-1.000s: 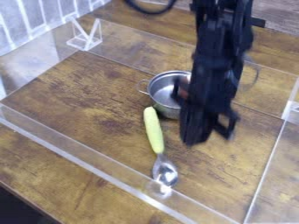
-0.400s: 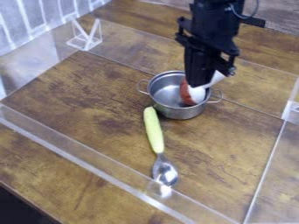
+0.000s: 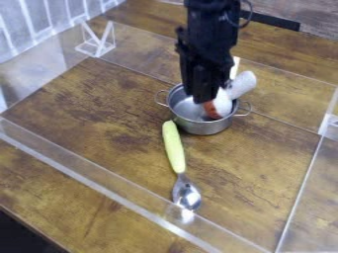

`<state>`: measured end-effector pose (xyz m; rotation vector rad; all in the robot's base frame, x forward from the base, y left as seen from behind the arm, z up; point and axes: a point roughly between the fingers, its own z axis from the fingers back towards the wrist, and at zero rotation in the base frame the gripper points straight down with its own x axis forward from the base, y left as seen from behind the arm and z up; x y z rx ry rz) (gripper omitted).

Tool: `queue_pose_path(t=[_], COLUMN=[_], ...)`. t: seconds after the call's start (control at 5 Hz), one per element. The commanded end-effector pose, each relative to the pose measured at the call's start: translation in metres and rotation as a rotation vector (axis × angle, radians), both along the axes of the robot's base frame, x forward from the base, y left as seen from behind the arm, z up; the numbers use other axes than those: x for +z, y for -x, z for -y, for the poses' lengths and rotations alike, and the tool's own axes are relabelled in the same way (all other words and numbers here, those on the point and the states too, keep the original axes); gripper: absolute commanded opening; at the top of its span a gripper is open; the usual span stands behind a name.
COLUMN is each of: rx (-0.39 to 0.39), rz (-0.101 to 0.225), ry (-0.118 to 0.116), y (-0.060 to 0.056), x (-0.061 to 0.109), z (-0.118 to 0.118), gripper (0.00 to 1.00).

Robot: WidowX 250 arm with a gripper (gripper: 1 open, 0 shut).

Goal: Put the mushroom in the silver pot

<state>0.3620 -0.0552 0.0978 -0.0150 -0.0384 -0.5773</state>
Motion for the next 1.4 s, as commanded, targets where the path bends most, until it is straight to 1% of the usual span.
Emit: queue_pose_path(t=[0.0, 0.2, 0.4, 0.6, 0.8, 1.0, 1.2], rx=[-0.067, -0.076, 0.042, 0.131, 0.08, -0.006, -0.025], rz=[0.055, 0.059, 0.064, 0.065, 0.064, 0.066, 0.064], ry=[0.017, 0.021, 0.016, 0.016, 0.014, 0.012, 0.008], y=[-0.011, -0.017, -0.023, -0.029, -0.044, -0.048, -0.042], x=[-0.001, -0.015, -0.028, -0.042, -0.054, -0.059, -0.049], z=[-0.006, -0.007, -0.025, -0.041, -0.066, -0.076, -0.058], gripper=[0.0, 0.0, 0.0, 0.0, 0.0, 0.0, 0.0])
